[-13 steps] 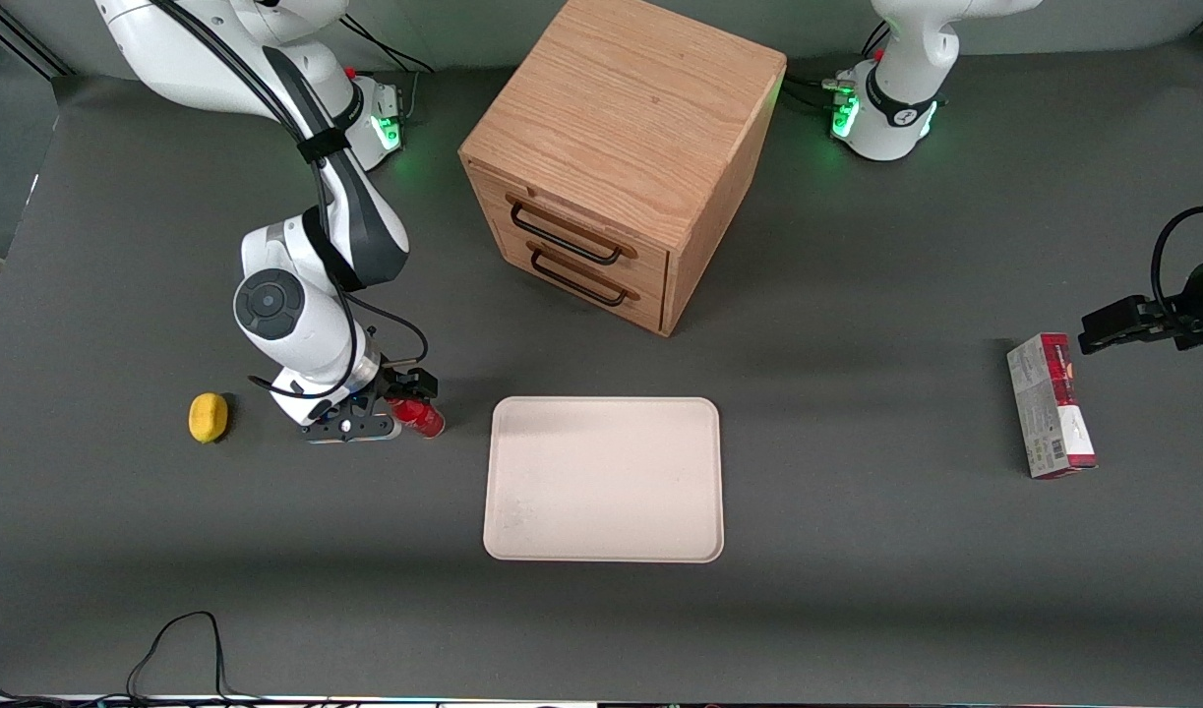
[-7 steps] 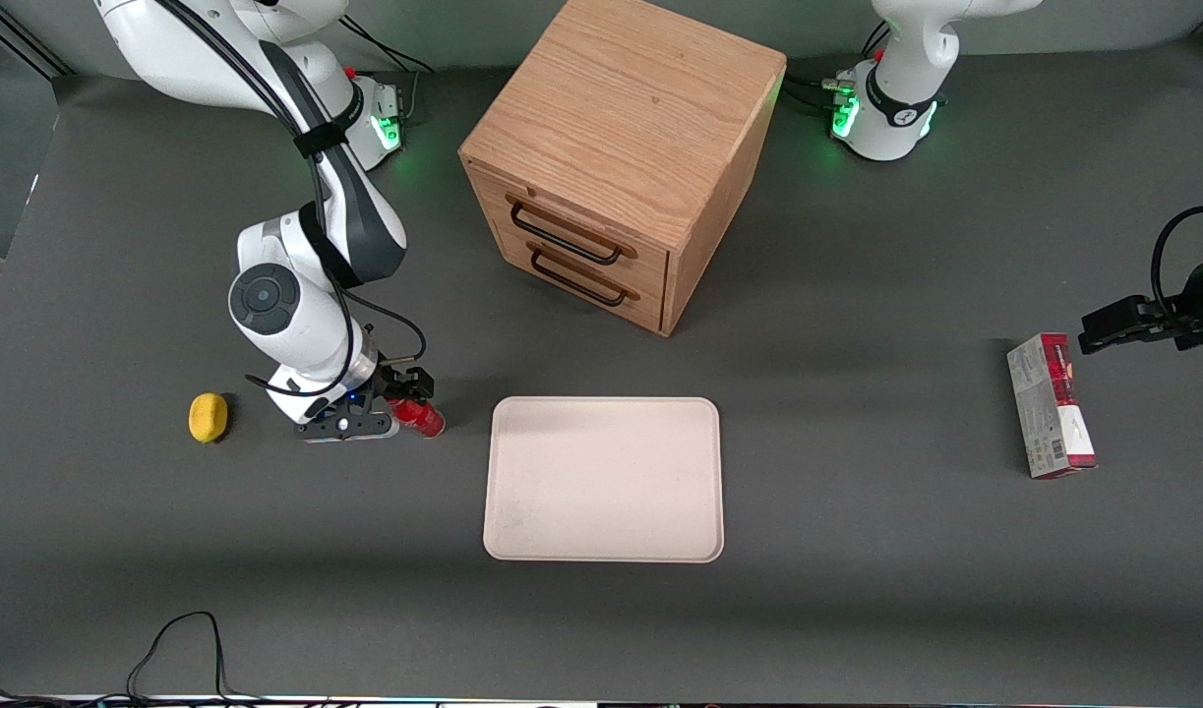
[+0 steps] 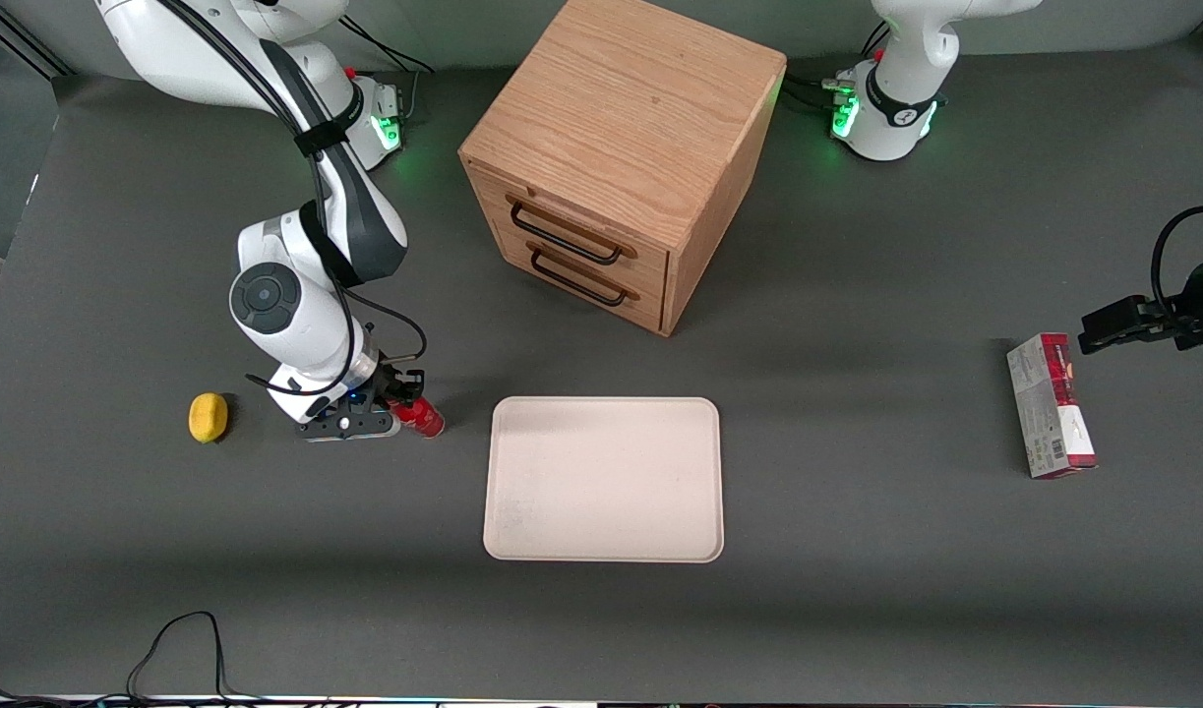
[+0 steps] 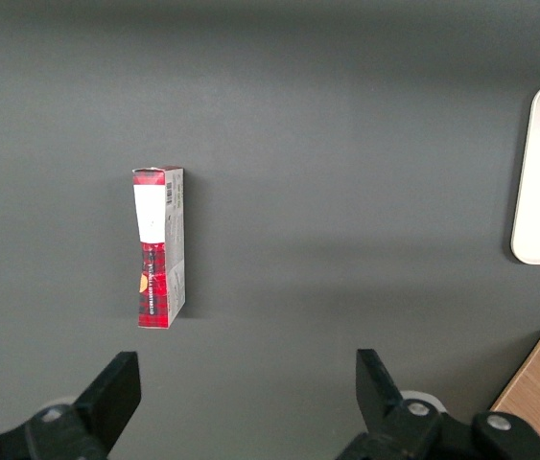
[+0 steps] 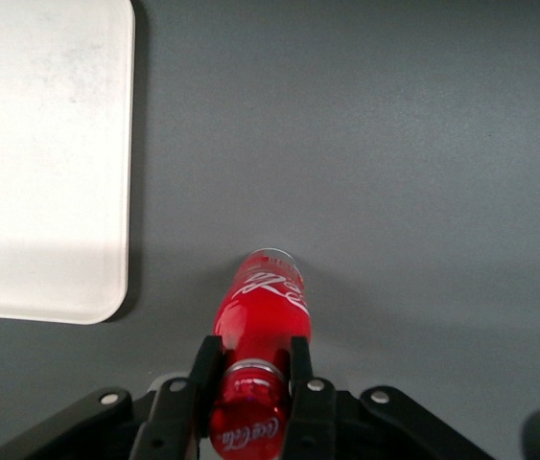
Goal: Place coke bottle on tray
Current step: 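Close the right gripper around the bottle's body, then lift the bottle and carry it with the right gripper over the white tray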
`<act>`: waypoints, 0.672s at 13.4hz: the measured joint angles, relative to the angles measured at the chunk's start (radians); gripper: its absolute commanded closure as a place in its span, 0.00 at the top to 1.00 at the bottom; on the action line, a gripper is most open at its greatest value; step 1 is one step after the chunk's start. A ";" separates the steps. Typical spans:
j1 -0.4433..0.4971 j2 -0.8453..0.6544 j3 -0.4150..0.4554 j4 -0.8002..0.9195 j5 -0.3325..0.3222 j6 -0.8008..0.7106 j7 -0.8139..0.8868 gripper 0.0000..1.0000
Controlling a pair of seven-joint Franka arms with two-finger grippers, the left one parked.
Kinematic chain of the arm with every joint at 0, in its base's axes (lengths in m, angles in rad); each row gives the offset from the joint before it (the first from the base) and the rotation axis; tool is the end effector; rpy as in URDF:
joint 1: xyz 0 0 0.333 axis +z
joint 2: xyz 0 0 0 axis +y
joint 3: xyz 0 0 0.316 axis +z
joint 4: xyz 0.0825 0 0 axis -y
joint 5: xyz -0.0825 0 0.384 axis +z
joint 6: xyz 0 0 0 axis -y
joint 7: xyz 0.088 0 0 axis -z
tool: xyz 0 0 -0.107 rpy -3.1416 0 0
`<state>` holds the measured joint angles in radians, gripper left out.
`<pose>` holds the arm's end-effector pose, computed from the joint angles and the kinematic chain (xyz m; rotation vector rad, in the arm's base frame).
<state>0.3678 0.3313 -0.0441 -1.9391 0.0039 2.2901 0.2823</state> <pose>0.5853 0.1978 0.3158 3.1359 0.0649 0.0353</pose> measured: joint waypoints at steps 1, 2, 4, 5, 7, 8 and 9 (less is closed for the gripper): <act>0.000 -0.001 0.000 0.010 0.000 -0.008 0.000 0.10; 0.000 -0.002 0.000 0.039 0.000 -0.047 0.000 0.10; 0.000 -0.006 -0.001 0.160 0.000 -0.186 0.000 0.10; 0.000 -0.010 -0.001 0.241 0.000 -0.272 0.000 0.10; -0.001 -0.021 -0.003 0.406 0.000 -0.434 0.000 0.10; -0.001 -0.025 -0.005 0.488 0.005 -0.526 0.000 0.10; -0.002 -0.029 -0.006 0.559 0.020 -0.610 -0.001 0.10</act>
<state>0.3655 0.3020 -0.0502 -1.3798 0.0235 1.6804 0.2815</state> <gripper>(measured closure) 0.678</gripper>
